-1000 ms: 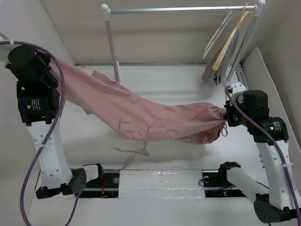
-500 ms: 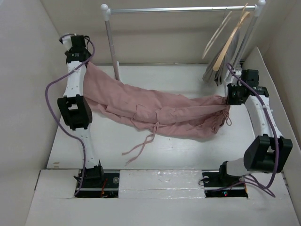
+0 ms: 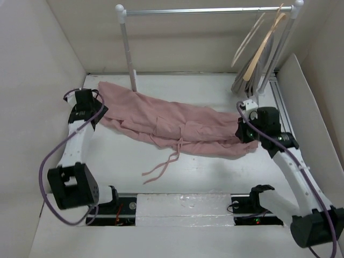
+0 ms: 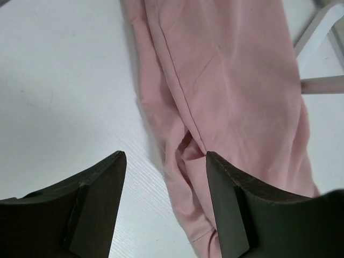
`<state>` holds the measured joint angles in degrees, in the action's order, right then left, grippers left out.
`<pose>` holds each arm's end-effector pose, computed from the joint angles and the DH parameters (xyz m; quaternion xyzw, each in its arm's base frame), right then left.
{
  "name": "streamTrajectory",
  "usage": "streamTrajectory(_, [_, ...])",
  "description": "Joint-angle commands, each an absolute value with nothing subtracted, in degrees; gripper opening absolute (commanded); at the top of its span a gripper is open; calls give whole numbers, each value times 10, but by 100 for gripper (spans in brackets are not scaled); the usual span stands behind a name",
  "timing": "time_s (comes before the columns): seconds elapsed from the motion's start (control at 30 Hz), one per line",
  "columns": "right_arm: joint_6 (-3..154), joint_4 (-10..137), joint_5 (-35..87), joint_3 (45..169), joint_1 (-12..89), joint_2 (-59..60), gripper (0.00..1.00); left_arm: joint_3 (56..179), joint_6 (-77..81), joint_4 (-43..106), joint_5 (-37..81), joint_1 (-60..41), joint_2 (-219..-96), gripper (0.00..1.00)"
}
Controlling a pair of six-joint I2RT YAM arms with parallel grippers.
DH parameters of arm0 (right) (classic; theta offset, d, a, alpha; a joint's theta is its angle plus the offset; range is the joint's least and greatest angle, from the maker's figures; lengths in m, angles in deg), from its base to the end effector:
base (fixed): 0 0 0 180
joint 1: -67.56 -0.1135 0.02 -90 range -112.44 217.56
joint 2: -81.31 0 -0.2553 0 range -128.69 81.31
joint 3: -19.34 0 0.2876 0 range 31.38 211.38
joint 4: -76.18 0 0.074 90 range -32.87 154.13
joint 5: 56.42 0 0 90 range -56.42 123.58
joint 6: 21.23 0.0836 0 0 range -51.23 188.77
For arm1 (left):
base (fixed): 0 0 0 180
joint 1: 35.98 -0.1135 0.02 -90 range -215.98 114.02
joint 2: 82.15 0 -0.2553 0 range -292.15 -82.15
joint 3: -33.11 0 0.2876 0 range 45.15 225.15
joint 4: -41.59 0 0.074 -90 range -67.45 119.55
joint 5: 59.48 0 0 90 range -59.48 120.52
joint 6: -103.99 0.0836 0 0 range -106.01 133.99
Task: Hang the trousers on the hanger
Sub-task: Fold the trousers
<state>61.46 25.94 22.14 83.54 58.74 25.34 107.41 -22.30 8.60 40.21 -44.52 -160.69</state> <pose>0.2718 0.0590 0.2619 -0.1677 0.8944 0.0964 0.4034 0.3743 0.0704 0.2478 -0.3751 0.8109 -0.0327 0.4480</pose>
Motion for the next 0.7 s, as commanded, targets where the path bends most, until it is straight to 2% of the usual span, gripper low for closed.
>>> streamTrajectory(0.0, [628,284,190,763,553,290,2,1005,-257,142,410,-454,-1579,57])
streamTrajectory(0.03, [629,279,192,752,535,293,2,1000,-261,138,405,-463,-1585,56])
streamTrajectory(0.1, [627,257,196,730,530,298,15,989,-271,146,389,-484,-1609,55])
streamTrajectory(0.13, [626,257,195,723,530,302,27,987,-274,157,383,-491,-1620,56])
streamTrajectory(0.17, [623,257,200,716,530,307,50,988,-275,173,375,-496,-1647,56])
streamTrajectory(0.23, [618,258,199,701,541,311,72,1014,-274,172,359,-502,-1704,56])
streamTrajectory(0.27, [616,264,194,694,541,310,75,1024,-271,171,354,-502,-1724,56])
streamTrajectory(0.4, [621,285,204,679,546,264,76,1065,-271,170,346,-502,-1801,54])
streamTrajectory(0.47, [625,309,230,670,546,246,78,1086,-271,170,345,-502,-1831,49])
streamTrajectory(0.5, [626,333,238,667,555,238,80,1091,-268,171,340,-502,-1838,43])
streamTrajectory(0.53, [631,354,244,662,563,210,83,1104,-262,172,340,-502,-1851,18])
streamTrajectory(0.57, [631,354,244,659,563,210,84,1109,-262,172,340,-502,-1858,17])
streamTrajectory(0.6, [635,377,240,657,570,196,84,1115,-259,169,344,-502,-1864,0])
streamTrajectory(0.67, [640,393,242,657,575,149,84,1128,-254,156,353,-502,-1878,0])
